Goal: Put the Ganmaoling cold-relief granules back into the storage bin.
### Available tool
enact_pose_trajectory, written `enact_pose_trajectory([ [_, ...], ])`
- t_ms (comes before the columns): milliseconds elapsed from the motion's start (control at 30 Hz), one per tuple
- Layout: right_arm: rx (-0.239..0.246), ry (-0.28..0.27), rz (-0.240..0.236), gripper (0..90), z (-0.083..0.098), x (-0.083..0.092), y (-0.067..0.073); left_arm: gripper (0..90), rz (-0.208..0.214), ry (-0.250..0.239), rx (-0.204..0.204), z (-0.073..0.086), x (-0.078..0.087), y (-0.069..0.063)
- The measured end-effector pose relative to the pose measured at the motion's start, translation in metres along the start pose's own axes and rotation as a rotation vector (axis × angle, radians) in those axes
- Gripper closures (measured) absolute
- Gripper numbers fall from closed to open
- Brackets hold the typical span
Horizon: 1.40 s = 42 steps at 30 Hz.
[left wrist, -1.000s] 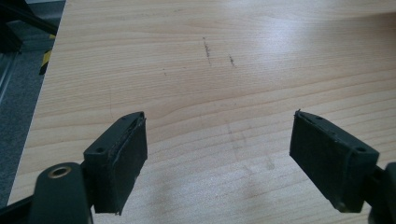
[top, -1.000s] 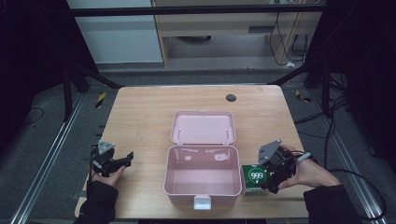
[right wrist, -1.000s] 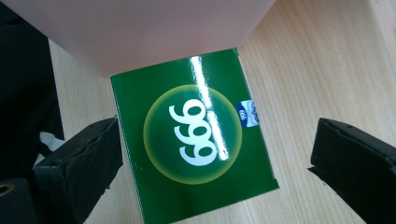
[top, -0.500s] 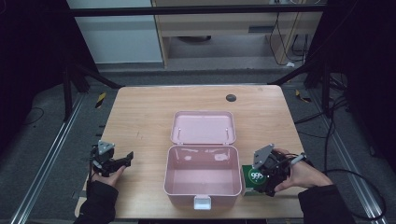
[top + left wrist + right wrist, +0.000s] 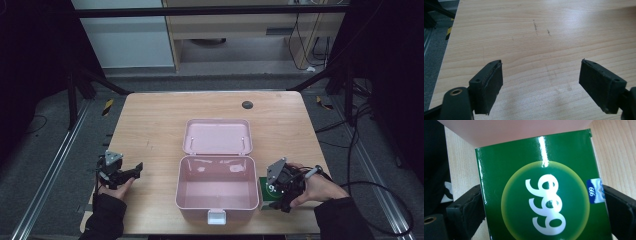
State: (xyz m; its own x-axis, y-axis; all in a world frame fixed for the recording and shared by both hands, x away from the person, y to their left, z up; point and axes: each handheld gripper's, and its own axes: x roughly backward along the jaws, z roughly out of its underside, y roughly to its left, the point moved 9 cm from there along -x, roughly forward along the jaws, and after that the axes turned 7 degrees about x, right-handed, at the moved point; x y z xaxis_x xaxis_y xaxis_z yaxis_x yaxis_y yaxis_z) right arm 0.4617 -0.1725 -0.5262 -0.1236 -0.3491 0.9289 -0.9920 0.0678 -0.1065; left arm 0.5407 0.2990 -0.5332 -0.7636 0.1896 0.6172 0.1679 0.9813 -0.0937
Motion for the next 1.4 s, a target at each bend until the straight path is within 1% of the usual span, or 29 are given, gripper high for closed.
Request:
enact_pose_trajectory([
  [100,-0.001,-0.004,-0.003,5.3,0.0,-0.001,0.0,18.5,0.0,0.0,0.0,0.0,0.0,0.0],
  [333,0.016,0.0,-0.014,7.4,0.0,-0.006,0.0,18.8,-0.001,-0.001,0.0,0.0,0.0,0.0],
  [367,0.017,-0.002,-0.022,8.5,0.0,-0.007,0.0,18.9,-0.001,-0.001,0.0,0.0,0.0,0.0],
  [533,0.016,-0.007,-0.029,12.6,0.001,-0.005,0.0,18.9,-0.001,0.0,0.0,0.0,0.0,0.0],
  [700,-0.007,-0.021,-0.033,15.4,0.002,-0.003,0.0,18.9,-0.001,0.001,-0.001,0.0,0.0,0.0],
  [833,-0.01,-0.018,-0.032,15.9,0.003,-0.002,0.0,18.9,-0.001,0.002,-0.002,0.0,0.0,0.0],
  [967,-0.026,-0.011,-0.03,16.1,0.004,0.0,-0.001,19.0,-0.001,0.001,-0.002,0.0,0.0,0.0],
  [1000,-0.027,-0.011,-0.033,16.1,0.005,0.001,0.0,19.0,-0.001,0.001,-0.002,0.0,0.0,0.0],
  [1067,-0.041,-0.023,-0.026,16.1,0.006,0.004,-0.001,19.0,-0.001,0.002,-0.001,0.0,0.0,0.0],
  [1100,-0.047,-0.033,-0.023,16.1,0.007,0.009,-0.001,19.0,-0.001,0.004,-0.002,0.001,0.0,0.0],
  [1167,-0.049,-0.035,-0.017,16.1,0.007,0.011,-0.001,19.0,0.0,0.005,-0.002,0.001,-0.001,0.0],
  [1200,-0.051,-0.037,-0.012,16.1,0.008,0.015,-0.001,19.0,-0.001,0.006,-0.003,0.001,-0.001,0.0],
  [1267,-0.058,-0.057,0.007,16.1,0.009,0.025,-0.001,19.0,0.0,0.008,-0.003,0.001,-0.001,-0.001],
  [1300,-0.058,-0.057,0.007,16.1,0.009,0.025,-0.001,19.0,0.0,0.008,-0.003,0.001,-0.001,-0.001],
  [1333,-0.059,-0.061,0.015,16.1,0.009,0.029,-0.002,19.0,0.0,0.009,-0.003,0.001,-0.001,-0.001],
  [1367,-0.063,-0.072,0.027,16.1,0.009,0.037,-0.003,19.0,0.0,0.01,-0.004,0.001,-0.001,-0.001],
  [1400,-0.063,-0.072,0.027,16.1,0.009,0.037,-0.003,19.0,0.0,0.01,-0.004,0.001,-0.001,-0.001],
])
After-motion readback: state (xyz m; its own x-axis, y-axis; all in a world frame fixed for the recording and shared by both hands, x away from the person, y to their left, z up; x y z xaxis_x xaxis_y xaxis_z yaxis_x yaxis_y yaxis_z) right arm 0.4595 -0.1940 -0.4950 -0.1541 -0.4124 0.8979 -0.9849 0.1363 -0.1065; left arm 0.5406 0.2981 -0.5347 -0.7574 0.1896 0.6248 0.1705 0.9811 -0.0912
